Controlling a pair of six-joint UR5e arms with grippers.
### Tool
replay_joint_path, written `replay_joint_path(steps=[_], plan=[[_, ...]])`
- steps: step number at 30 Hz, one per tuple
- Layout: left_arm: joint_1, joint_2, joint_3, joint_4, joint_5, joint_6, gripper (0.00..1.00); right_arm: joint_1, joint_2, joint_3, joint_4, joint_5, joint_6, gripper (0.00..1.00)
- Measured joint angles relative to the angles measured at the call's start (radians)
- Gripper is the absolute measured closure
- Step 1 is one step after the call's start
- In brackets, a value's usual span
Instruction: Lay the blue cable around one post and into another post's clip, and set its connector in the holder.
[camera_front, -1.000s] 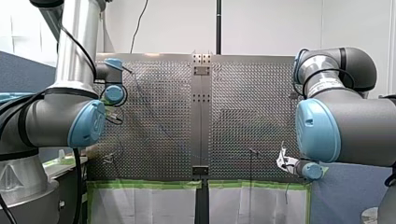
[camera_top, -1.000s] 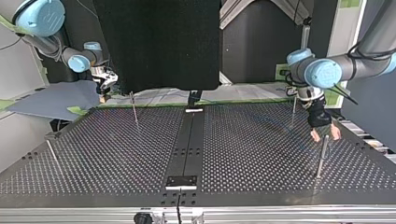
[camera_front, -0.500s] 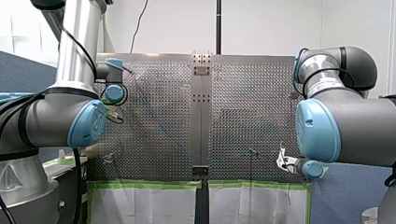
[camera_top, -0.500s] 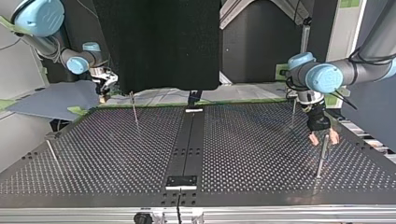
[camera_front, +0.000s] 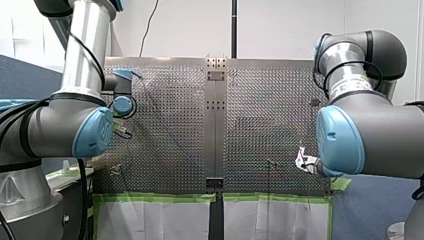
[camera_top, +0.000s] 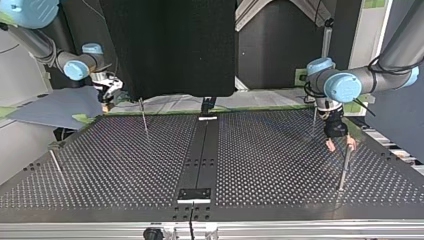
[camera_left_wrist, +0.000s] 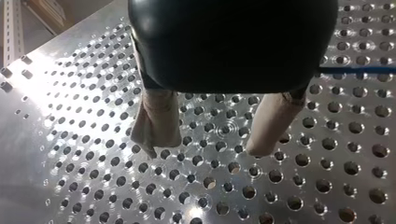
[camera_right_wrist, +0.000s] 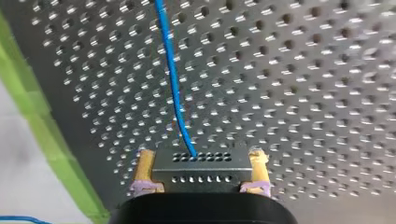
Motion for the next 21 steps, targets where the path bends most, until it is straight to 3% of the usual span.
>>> replay_joint_path(steps=[3,12,21], plan=[[0.0,0.0,0.0,0.0,0.001,0.001,0.0,0.009,-0.031,0.03,0.002,0.024,0.025,0.98],[0.0,0.0,0.0,0.0,0.004,0.001,0.0,0.023,-0.114,0.055,0.074,0.097,0.057,0.98],[-0.001,0.0,0.0,-0.002,0.005,-0.005,0.0,0.022,-0.203,0.037,0.151,0.098,0.07,0.98]])
